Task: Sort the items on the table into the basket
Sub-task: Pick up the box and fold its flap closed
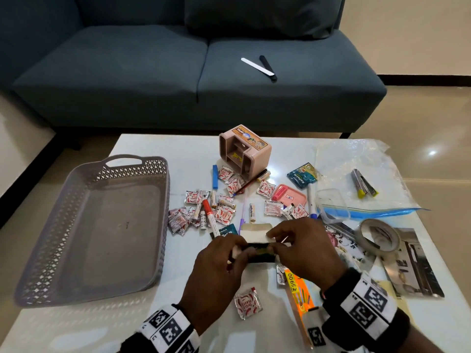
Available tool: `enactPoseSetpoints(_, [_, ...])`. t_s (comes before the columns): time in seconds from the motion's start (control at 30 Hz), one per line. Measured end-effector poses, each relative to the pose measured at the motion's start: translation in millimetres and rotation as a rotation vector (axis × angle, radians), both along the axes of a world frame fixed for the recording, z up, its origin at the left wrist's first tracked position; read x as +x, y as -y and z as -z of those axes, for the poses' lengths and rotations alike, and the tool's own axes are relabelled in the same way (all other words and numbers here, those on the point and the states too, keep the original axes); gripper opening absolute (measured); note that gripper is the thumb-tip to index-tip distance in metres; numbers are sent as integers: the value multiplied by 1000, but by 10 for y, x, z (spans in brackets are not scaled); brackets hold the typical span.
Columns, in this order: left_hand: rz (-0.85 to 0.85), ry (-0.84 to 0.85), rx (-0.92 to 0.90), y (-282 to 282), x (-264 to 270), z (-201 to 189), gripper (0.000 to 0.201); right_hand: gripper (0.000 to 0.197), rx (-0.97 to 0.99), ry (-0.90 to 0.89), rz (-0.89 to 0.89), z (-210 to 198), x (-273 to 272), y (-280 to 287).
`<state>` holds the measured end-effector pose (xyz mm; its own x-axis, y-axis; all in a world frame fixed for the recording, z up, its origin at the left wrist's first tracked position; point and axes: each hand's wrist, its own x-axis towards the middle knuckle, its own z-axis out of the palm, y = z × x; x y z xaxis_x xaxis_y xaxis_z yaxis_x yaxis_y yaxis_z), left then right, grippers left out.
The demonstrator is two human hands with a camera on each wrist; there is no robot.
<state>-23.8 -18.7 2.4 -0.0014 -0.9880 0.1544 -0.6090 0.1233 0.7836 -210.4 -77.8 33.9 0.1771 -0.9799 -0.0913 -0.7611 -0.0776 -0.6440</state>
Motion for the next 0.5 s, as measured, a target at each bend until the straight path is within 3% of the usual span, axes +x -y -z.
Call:
enactPoseSetpoints(0.03, [-18,-32,10,9,-3,-21,11,18,21,-7,-16,-2,-16,9])
enactPoseSetpoints(0.17, [-33,-94,107,13,10,-16,25,19,57,-28,-69,7,-27,32])
enactPoseSetpoints(0.3, [-24,-2,133,62,103,15,14,16,59,-44,-107,27,-2,22])
enactPoseSetpoints(0.5, [7,-22,220,116,159,-23,10,12,93,-40,-117,69,38,2])
